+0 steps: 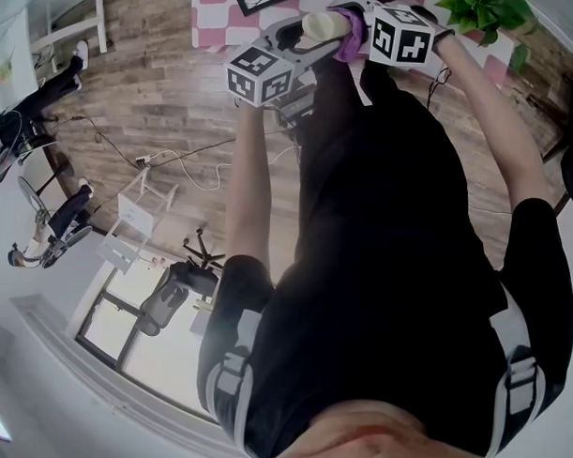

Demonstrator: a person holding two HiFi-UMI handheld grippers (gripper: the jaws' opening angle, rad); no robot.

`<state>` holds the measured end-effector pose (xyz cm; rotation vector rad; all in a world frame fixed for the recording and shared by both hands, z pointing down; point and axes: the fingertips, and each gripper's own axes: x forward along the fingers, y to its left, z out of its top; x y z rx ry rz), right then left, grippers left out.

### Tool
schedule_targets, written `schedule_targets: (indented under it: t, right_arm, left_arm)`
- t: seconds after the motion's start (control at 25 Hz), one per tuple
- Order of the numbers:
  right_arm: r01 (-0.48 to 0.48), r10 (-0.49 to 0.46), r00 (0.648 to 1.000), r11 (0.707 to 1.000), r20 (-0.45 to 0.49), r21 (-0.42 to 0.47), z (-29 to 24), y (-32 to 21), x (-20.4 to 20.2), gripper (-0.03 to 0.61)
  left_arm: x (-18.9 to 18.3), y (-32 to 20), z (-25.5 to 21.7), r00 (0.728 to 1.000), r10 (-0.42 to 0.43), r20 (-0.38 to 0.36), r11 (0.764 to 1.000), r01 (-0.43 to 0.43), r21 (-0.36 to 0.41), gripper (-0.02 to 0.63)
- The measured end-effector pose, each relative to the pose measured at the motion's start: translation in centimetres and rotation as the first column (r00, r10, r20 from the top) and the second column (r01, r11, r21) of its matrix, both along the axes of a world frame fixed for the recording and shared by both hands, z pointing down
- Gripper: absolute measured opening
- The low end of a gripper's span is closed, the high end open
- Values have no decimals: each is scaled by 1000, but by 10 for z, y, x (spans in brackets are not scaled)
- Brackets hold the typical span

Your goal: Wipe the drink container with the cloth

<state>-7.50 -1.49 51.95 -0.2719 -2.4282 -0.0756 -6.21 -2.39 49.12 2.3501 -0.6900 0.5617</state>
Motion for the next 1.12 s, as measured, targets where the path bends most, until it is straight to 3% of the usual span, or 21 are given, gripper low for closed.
schedule_targets:
  t: [0.2, 0.4, 0.6, 0.8, 0.92, 1.12]
  right_arm:
    - [32, -32, 999, 999, 10, 32, -6, 4, -3, 347]
    - [-5, 4, 1000, 999, 30, 32, -4, 6, -6, 350]
    - [-66, 63, 997, 996, 54, 56, -3, 5, -10, 350]
    - [-165, 159, 983, 984, 88, 68, -1, 3, -12, 350]
    - [-213, 206, 973, 975, 103, 65, -2, 0, -12, 350]
    - [-215, 210, 970, 976, 118, 31, 0, 0, -11, 350]
  left_arm:
    - [2, 4, 0, 1000, 22, 10, 999, -23, 30, 295]
    - [4, 6, -1, 1000, 8, 9, 999, -9, 38, 295]
    - [3, 4, -4, 993, -91, -79, 996, 90, -5, 296]
    - [1, -6, -9, 940, -266, -213, 964, 258, -65, 304]
    - [-2, -12, -10, 920, -324, -222, 946, 318, -64, 302]
    - [-1, -13, -9, 932, -301, -202, 953, 297, -50, 302]
